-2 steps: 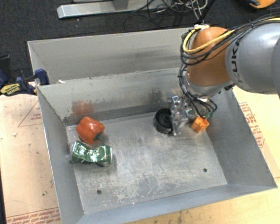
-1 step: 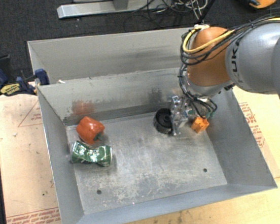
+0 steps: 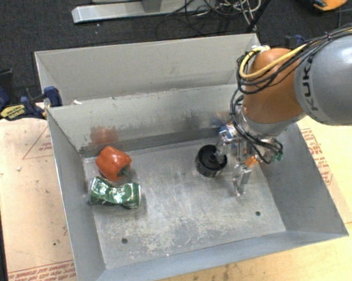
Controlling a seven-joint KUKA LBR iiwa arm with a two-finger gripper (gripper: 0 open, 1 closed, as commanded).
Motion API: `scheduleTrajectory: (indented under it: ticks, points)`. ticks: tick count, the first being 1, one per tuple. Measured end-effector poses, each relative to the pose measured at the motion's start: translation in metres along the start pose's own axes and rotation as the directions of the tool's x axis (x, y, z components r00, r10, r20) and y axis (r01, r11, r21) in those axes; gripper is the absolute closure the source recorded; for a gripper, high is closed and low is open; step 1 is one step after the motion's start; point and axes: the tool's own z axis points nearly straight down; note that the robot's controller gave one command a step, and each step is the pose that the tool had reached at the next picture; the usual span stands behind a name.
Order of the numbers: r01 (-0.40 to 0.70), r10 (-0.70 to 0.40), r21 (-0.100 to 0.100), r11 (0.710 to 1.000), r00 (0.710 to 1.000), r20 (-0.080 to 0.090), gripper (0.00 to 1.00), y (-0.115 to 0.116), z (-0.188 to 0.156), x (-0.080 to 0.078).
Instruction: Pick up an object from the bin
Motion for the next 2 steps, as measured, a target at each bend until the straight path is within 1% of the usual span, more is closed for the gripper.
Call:
scheduleTrajectory:
  ticks: [1,2]
  points:
    - [-0.001,0.001,0.003,1.0,1.0,0.029,1.0,0.0006,-0.004,-0.0068]
    - [-0.001,0.001,0.003,1.0,1.0,0.029,1.0,0.0006,-0.004,-0.0067]
